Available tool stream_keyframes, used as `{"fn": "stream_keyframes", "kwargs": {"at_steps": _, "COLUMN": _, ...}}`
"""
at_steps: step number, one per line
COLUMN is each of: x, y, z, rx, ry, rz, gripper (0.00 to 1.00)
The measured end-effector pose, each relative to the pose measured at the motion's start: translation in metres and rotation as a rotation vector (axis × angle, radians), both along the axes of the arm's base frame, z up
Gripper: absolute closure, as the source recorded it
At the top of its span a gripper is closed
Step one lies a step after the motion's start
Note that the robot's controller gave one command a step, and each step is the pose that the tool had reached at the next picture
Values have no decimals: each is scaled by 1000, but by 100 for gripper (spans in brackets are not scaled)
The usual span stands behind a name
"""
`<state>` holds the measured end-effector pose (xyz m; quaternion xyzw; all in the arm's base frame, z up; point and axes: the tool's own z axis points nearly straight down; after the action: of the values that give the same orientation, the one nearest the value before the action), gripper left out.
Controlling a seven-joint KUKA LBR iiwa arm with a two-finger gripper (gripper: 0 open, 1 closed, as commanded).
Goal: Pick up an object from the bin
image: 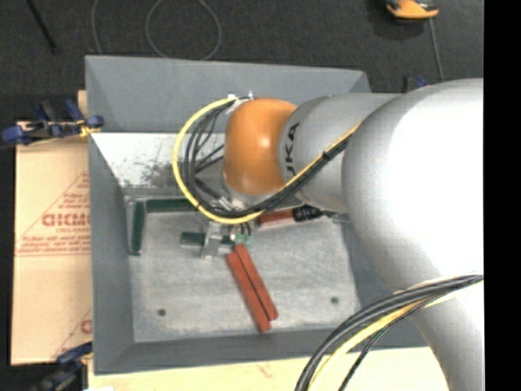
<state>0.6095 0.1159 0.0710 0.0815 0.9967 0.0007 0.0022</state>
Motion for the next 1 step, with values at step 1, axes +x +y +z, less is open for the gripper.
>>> {"fn": "stream_keyframes", "kwargs": {"at_steps": 1, "x": 2, "y": 0, "z": 34, "rx": 1, "ry": -3, "rz": 0, "gripper": 100}}
